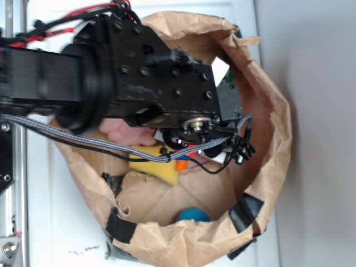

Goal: Grab the carrot.

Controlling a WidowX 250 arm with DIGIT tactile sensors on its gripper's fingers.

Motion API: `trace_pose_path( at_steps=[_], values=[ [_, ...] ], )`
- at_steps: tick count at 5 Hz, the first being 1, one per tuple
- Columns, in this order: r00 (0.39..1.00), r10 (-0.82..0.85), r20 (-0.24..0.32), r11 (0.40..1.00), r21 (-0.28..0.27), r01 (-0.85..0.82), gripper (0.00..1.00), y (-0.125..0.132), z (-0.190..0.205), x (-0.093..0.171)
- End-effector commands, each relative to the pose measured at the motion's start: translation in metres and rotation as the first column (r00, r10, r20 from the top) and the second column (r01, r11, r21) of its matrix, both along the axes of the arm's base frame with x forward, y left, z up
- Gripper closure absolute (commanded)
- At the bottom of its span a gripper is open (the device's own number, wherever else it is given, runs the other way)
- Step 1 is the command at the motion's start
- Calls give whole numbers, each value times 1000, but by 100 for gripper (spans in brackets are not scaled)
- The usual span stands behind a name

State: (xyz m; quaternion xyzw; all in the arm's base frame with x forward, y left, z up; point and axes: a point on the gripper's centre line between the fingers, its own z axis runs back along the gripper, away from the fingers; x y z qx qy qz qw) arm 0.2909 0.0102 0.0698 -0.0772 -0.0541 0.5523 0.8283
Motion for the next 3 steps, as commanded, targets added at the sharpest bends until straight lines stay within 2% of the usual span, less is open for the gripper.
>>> trace_pose_path(
  at_steps=[1, 2, 3],
  values=[
    [987, -90, 132, 987, 141, 72, 100, 2, 70, -9],
    [982, -102, 160, 973, 221, 65, 100, -1, 81, -15],
    [980, -126, 151, 963, 254, 85, 100, 0, 81, -16]
  ],
)
